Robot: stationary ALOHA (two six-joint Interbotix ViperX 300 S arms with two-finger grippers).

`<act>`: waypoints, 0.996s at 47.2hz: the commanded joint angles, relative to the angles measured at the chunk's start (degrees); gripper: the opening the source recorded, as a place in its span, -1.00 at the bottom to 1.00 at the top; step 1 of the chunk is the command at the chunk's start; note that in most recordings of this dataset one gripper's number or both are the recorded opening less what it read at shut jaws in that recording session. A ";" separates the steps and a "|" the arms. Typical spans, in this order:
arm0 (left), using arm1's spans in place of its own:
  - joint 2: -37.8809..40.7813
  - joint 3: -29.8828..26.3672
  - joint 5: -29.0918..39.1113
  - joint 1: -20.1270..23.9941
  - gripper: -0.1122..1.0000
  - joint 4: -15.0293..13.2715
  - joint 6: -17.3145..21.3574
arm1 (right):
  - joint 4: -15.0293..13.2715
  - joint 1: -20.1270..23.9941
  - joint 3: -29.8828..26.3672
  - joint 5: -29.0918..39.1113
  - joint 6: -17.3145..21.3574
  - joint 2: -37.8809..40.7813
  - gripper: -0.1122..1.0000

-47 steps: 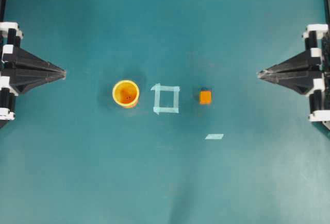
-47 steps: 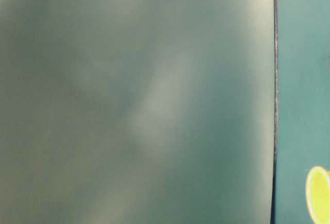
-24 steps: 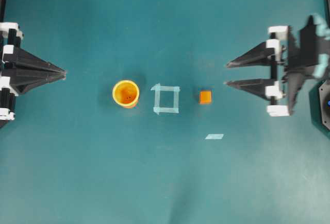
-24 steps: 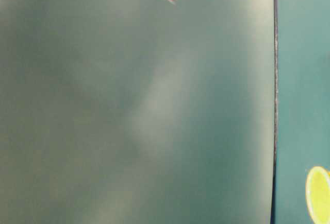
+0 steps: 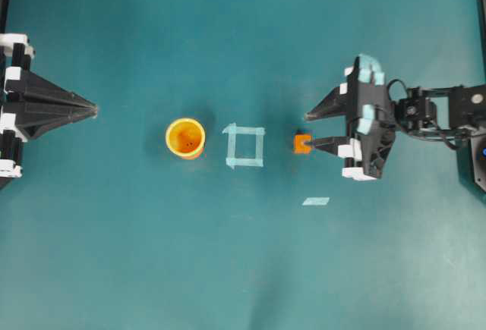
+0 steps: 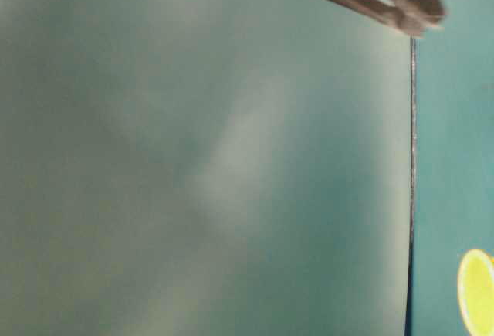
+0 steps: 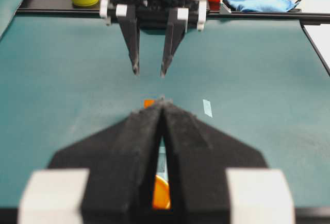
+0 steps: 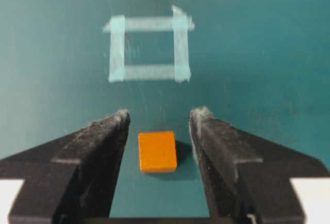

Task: Move the block to the right with right arm.
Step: 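Move the open right gripper left over the small orange cube, then close the right gripper on the orange cube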

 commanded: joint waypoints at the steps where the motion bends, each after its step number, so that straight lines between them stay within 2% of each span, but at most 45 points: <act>1: 0.44 -1.76 -0.26 0.00 -0.81 0.18 -0.09 | -0.18 0.44 -1.41 -0.53 -0.09 1.05 0.23; 30: 0.44 -1.76 -0.26 0.00 -0.81 0.18 -0.09 | -0.44 1.32 -2.64 -2.64 -0.62 11.69 0.24; 47: 0.44 -1.76 -0.26 0.00 -0.81 0.18 -0.09 | -0.44 1.23 -3.96 -2.37 -0.62 13.54 0.23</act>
